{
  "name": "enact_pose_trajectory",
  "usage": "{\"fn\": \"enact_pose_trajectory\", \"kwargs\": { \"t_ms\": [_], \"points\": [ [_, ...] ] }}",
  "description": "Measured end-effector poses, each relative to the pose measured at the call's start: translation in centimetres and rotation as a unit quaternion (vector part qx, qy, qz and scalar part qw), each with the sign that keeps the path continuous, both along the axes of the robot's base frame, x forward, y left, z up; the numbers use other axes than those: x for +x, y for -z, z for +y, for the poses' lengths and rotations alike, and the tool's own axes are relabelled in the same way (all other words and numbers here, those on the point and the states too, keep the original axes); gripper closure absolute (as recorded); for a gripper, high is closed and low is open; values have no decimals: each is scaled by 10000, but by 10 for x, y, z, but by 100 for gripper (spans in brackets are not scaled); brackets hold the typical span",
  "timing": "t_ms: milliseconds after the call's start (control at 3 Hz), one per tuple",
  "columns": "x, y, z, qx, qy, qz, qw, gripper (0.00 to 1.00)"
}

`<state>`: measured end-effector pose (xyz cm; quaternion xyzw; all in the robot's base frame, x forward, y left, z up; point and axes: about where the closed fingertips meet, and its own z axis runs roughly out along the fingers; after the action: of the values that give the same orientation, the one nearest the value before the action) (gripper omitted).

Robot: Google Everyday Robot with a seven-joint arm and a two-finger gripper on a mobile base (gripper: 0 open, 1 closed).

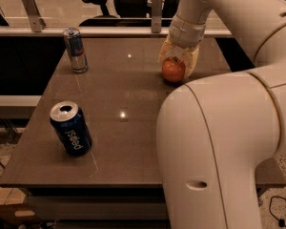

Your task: Move apple near pepsi can

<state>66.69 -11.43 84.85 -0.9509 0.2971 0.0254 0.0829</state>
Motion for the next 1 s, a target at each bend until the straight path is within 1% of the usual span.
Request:
{"fn": "enact_pose_trajectory", "kwargs": {
  "t_ms": [333, 667, 1000],
  "points": [
    [1, -2, 1, -8, 39, -103, 9999, 100],
    [-3, -9, 7, -22, 37, -250, 9997, 100],
    [-13, -18, 17, -71, 13, -402, 9992, 100]
  ]
}}
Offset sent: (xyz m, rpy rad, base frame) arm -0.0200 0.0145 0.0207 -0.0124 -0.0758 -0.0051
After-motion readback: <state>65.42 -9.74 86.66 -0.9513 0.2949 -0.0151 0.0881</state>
